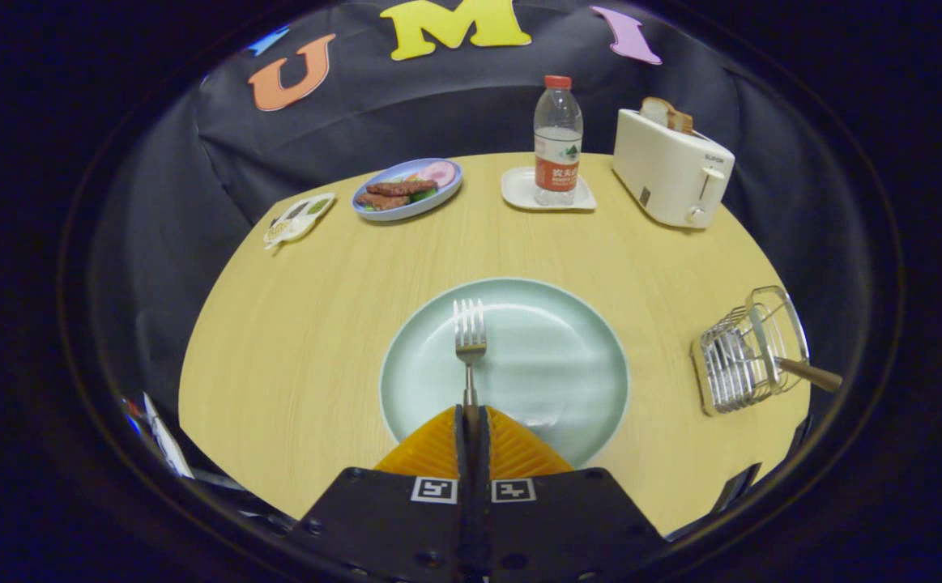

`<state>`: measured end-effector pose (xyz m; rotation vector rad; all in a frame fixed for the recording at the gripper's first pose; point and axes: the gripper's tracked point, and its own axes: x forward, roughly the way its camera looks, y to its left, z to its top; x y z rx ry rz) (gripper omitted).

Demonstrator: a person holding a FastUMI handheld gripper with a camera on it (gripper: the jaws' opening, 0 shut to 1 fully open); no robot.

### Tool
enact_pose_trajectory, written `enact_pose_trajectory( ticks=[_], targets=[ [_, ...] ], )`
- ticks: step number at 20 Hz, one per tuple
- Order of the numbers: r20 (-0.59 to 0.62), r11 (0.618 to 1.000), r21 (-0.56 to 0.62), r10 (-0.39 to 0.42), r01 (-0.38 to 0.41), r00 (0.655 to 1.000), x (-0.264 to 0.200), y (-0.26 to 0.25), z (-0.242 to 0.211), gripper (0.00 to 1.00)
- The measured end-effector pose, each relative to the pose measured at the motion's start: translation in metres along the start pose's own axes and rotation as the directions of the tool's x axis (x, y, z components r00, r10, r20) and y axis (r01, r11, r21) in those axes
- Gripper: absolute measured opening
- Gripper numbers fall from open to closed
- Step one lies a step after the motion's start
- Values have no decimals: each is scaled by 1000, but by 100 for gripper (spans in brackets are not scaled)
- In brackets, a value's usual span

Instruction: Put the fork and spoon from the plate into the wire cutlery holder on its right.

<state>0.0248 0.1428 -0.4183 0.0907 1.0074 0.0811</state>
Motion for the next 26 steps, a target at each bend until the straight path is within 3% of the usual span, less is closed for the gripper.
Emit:
enact_pose_trajectory(
  ticks=[9,18,26],
  targets=[
    [24,1000,-26,-16,16,1000,-58,-76,20,1],
    [-70,997,-46,-65,61,995,-106,-168,23,1],
    [-192,996,-50,-88,80,977,-130,-214,16,1]
  ],
)
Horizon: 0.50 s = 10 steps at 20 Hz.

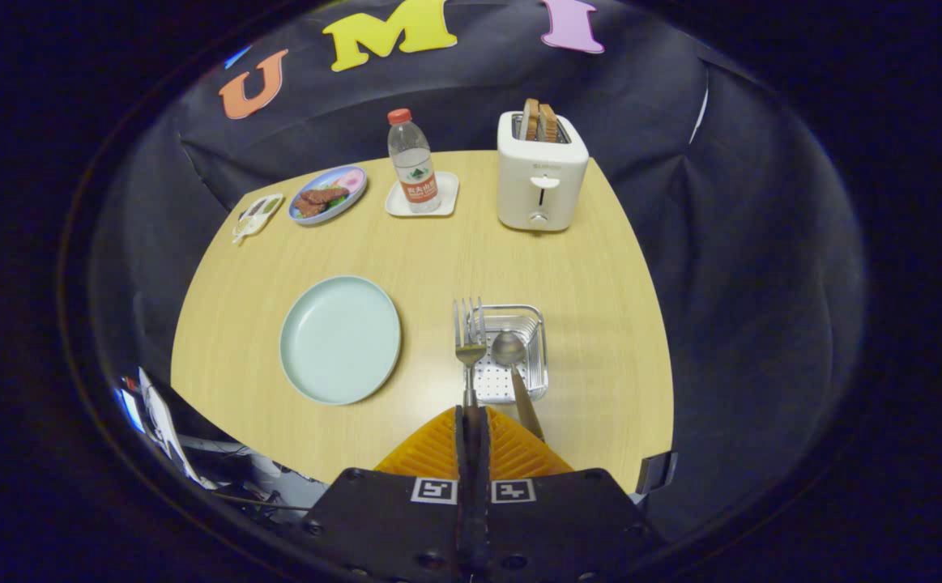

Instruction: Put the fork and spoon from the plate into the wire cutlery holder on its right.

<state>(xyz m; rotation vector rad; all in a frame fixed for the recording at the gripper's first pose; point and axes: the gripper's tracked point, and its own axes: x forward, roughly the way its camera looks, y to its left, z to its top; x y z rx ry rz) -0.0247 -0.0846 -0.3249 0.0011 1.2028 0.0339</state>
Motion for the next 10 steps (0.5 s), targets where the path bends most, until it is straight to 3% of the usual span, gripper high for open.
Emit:
enact_pose_trajectory(
  ticks=[3,6,10],
  targets=[
    [-124,999,24,-19,22,992,2,-15,-8,1],
    [-251,994,109,57,-31,966,1,-9,-10,1],
    [-278,999,16,-22,28,960,9,-22,4,1]
  ],
)
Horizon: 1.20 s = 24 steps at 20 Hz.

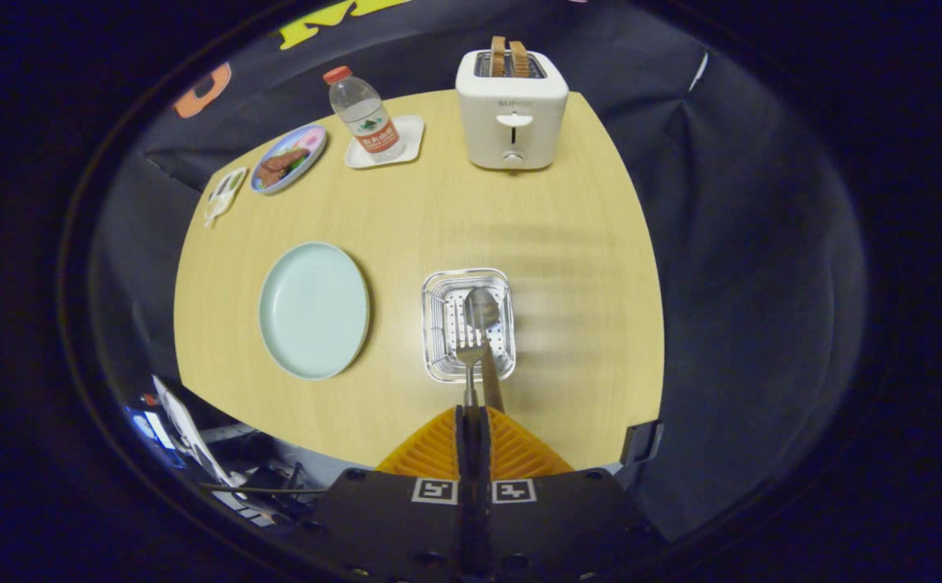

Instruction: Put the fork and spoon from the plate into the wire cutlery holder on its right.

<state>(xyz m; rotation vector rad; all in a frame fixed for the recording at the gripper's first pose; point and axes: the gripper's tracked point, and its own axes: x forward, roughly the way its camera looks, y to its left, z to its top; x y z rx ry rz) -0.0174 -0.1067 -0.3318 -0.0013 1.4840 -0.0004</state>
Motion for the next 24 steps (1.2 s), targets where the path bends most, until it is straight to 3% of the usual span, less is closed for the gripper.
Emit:
enact_pose_trajectory(
  ticks=[7,13,18,20,24],
  targets=[
    [-112,997,-58,-48,42,993,8,7,8,1],
    [-87,996,-68,-67,61,994,11,14,20,12],
    [5,994,-82,-74,75,997,2,22,29,16],
    [69,994,-80,-69,74,995,-7,28,34,33],
    [271,992,-105,-45,76,962,-40,53,47,49]
  ],
)
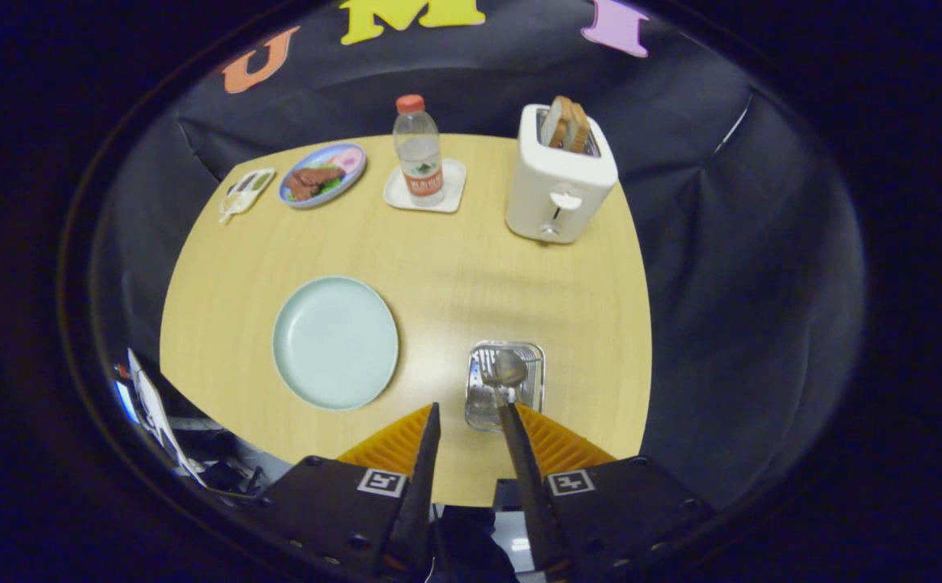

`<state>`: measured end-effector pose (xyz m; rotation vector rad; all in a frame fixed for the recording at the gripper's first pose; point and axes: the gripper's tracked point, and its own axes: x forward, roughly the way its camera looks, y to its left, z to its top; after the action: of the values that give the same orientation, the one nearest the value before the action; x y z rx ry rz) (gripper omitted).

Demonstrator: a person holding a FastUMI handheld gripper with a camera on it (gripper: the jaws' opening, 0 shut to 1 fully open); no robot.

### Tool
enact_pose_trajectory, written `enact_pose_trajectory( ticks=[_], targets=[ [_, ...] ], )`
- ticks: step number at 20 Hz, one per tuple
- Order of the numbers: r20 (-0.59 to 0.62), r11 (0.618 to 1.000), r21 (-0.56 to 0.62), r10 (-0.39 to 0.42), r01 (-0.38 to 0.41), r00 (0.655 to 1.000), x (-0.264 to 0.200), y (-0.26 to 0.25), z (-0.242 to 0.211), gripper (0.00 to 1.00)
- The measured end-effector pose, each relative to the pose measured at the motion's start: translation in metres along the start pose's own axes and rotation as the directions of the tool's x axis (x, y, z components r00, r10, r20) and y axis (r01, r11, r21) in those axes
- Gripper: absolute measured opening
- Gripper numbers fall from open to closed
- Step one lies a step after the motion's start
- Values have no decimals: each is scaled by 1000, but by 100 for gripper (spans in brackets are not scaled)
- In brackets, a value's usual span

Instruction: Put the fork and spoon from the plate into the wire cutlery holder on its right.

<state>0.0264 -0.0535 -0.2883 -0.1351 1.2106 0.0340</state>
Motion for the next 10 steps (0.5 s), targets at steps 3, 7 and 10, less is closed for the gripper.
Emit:
enact_pose_trajectory(
  ticks=[3,7,10],
  targets=[
    [159,1000,-18,-3,6,987,-28,23,15,83],
    [289,999,13,27,-32,957,-60,60,22,95],
    [383,998,40,26,-45,923,-80,77,30,96]
  ],
)
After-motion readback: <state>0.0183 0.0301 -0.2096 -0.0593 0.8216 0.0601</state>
